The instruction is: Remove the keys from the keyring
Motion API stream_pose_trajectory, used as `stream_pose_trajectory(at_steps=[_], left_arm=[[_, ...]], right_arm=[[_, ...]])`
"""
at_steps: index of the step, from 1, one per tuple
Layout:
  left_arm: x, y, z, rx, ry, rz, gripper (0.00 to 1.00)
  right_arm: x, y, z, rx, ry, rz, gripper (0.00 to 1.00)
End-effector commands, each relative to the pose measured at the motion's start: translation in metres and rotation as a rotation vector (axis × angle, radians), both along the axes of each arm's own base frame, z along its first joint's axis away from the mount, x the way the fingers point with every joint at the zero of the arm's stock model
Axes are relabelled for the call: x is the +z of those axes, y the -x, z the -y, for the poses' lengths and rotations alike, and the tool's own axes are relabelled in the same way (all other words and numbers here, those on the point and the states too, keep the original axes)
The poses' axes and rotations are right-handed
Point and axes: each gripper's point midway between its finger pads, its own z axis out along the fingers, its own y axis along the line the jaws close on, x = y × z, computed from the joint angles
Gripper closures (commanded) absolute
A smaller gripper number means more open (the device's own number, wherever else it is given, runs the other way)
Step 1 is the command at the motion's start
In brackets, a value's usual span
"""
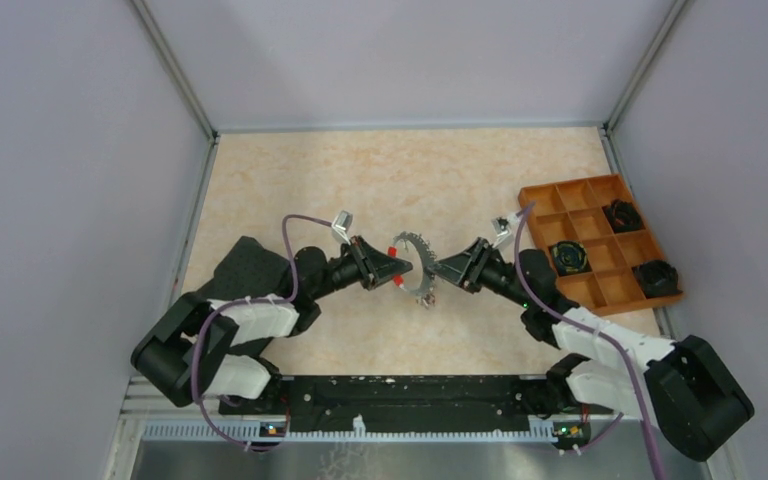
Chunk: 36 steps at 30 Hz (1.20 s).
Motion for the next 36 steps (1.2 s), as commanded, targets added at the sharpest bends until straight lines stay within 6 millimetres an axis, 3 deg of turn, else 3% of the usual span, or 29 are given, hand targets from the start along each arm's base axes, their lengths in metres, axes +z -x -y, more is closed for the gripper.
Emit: stream_pose_trajectory(at_steps=[1,4,5,6,11,16,19,24,30,36], left_arm=[[0.04,0.005,0.002,-0.027,0.039,0.068,1.0],[0.043,0.006,0.002,-0.032,0.012,0.044,1.0],[0.046,0.007,0.001,-0.032,0.007,0.039,1.0],[0.049,0.007,0.001,-0.031,0.005,0.038,1.0],[0.064,0.008,-0.001,-0.036,0.009,0.03,1.0],[0.084,0.009,0.004,-0.071,0.035,0.051,1.0],[0.097,0.009,0.007,-0.088,0.059,0.074,1.0],[0.117,0.008,0.009,-0.103,0.088,0.1,1.0],[0.138,0.006,0.013,-0.116,0.113,0.121,1.0],[0.148,0.003,0.016,-0.116,0.122,0.131,1.0]], right_arm=[[0.037,-0.008,0.004,-0.032,0.044,0.182,0.44],[0.04,-0.011,0.015,-0.072,0.134,0.256,0.11],[0.042,-0.013,0.019,-0.089,0.159,0.281,0.02],[0.044,-0.015,0.023,-0.104,0.193,0.299,0.01],[0.06,-0.018,0.046,-0.192,0.292,0.382,0.01],[0.085,-0.007,0.061,-0.218,0.312,0.526,0.03],[0.103,0.012,0.063,-0.175,0.293,0.653,0.04],[0.124,0.058,0.048,0.021,0.199,0.882,0.1],[0.13,0.1,0.038,0.172,0.083,1.066,0.2],[0.113,0.11,0.038,0.191,0.078,1.1,0.26]])
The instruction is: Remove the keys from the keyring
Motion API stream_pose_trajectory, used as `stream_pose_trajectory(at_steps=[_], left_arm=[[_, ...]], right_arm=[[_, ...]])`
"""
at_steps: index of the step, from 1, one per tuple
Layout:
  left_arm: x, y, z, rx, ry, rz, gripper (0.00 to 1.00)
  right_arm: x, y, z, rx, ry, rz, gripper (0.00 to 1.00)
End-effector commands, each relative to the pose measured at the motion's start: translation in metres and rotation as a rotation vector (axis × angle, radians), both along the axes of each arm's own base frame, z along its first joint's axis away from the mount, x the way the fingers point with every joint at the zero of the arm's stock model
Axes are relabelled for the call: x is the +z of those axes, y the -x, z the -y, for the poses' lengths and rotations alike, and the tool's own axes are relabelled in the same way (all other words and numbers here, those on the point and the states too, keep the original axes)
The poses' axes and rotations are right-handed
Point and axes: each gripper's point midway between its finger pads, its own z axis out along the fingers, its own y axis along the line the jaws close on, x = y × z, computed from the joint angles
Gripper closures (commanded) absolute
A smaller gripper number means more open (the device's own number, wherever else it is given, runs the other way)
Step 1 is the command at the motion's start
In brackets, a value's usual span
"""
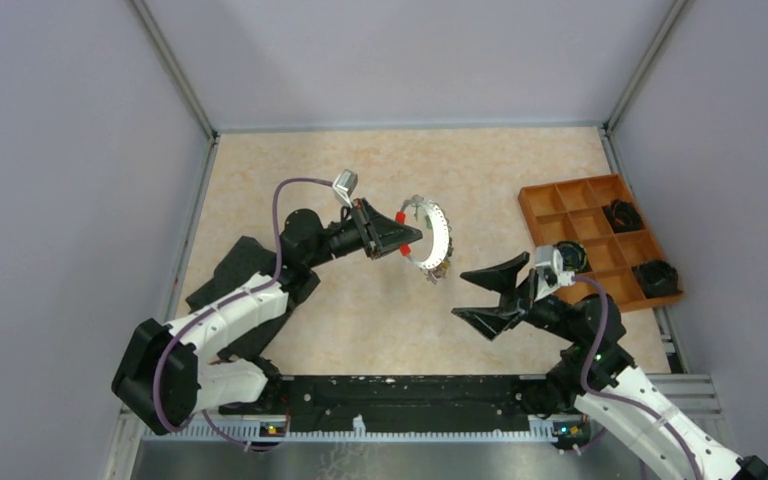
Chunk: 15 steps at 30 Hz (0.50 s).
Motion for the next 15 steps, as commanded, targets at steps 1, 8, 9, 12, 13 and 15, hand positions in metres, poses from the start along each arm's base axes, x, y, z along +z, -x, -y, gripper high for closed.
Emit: stream_pose_trajectory(at_steps=[1,8,9,12,13,15], left_arm=[[0.034,0.002,0.002,-0.027,0.066,0.054,1.0],[0.041,0.002,0.0,-0.015,0.077,0.067,1.0],[0.042,0.003,0.0,-0.018,0.079,0.069,1.0],[0.042,0.004,0.0,-0.021,0.08,0.069,1.0],[0.043,0.004,0.0,-0.022,0.081,0.071,1.0],[0.045,0.006,0.0,-0.027,0.084,0.078,1.0]], right_arm=[[0.005,0.014,-0.003,0.057,-0.02,0.11,0.27],[-0.012,0.013,-0.019,0.045,0.037,0.139,0.36],[-0.013,0.013,-0.022,0.037,0.048,0.152,0.37],[-0.018,0.009,-0.03,-0.009,0.087,0.173,0.37],[-0.019,0.008,-0.031,-0.024,0.09,0.183,0.37],[-0.018,0.007,-0.032,-0.044,0.082,0.199,0.37]])
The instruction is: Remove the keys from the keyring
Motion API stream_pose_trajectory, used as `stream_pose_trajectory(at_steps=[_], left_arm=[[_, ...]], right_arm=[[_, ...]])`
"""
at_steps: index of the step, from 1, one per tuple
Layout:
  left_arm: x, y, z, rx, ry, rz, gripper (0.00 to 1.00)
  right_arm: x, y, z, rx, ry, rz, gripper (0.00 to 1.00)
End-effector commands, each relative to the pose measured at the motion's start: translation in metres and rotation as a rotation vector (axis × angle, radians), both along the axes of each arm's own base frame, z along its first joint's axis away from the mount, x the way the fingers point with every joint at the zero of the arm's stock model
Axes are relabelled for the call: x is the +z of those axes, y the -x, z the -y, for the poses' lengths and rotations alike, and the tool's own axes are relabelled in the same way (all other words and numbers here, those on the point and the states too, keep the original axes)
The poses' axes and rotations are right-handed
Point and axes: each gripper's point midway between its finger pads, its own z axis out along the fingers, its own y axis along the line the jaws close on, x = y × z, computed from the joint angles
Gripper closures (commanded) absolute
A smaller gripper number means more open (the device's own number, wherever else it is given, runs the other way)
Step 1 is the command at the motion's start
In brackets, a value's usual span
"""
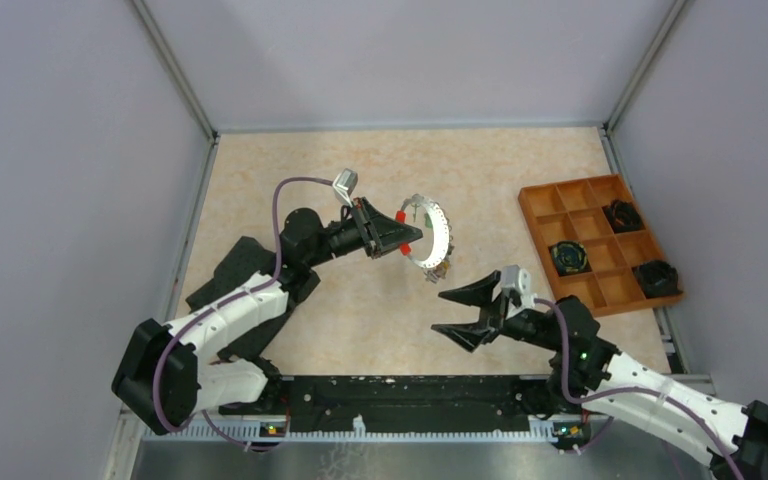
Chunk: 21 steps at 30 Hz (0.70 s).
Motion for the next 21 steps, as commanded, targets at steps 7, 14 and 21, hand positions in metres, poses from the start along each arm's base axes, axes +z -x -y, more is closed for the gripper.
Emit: stream_pose_trajectory(at_steps=[7,14,21], left_arm=[[0.039,0.011,-0.004,-0.024,0.077,0.076,1.0],[0.042,0.013,-0.006,-0.023,0.083,0.084,1.0],[0.044,0.015,-0.008,-0.024,0.087,0.09,1.0]], right_arm=[[0.011,-0.024,0.004,-0.162,-0.028,0.163,0.4],[0.009,-0.029,0.002,-0.18,-0.015,0.167,0.46],[0.008,-0.033,0.0,-0.191,-0.007,0.169,0.48]])
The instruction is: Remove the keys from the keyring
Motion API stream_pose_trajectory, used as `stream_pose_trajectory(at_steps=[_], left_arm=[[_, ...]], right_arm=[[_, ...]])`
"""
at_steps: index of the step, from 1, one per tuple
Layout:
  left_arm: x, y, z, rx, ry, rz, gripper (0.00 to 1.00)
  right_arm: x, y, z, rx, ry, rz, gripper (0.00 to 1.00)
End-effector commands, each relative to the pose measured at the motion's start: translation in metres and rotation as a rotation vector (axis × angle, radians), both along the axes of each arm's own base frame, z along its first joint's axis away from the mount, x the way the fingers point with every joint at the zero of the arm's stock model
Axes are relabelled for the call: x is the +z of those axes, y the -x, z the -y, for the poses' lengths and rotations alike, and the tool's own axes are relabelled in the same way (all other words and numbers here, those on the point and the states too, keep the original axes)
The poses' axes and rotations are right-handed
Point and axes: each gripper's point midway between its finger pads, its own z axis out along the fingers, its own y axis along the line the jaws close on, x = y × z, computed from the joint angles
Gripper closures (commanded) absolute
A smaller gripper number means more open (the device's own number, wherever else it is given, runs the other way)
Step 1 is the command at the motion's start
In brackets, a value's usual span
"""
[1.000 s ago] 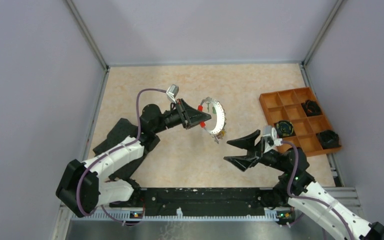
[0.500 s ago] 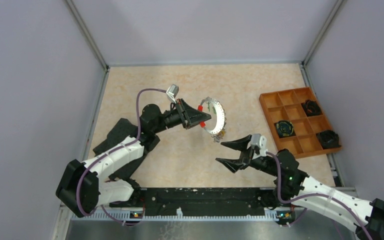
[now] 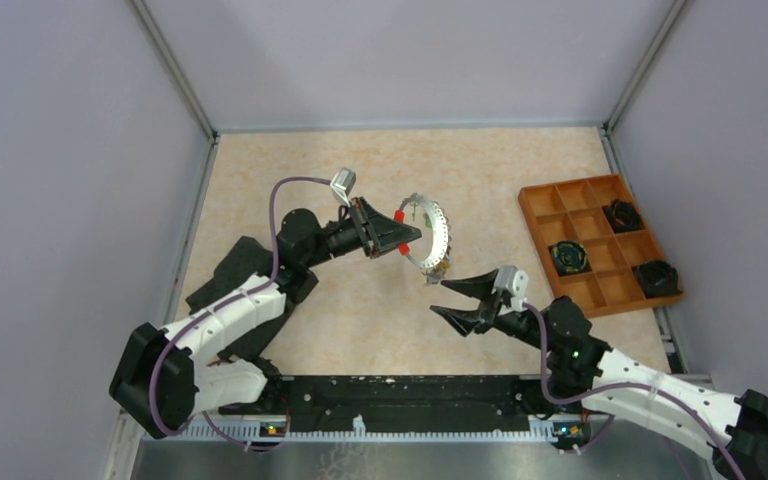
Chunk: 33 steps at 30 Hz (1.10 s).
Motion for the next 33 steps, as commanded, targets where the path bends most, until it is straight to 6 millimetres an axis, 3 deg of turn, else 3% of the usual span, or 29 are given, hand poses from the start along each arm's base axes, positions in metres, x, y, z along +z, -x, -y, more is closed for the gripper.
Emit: stream_pose_trajectory(at_steps=[1,33], left_arm=[[0.0381,0.0121,-0.0057,-0.023,0.08,0.08,1.0],[0.0452,0.0208,-0.0053,-0.04,0.091,0.094,1.0]], right_arm=[[0.0201,-0.0005,-0.0012,-0.005,-0.048,0.056,0.48],[0.0278,-0.0096,-0.0103,-0.019,-0.069,0.071,0.53]])
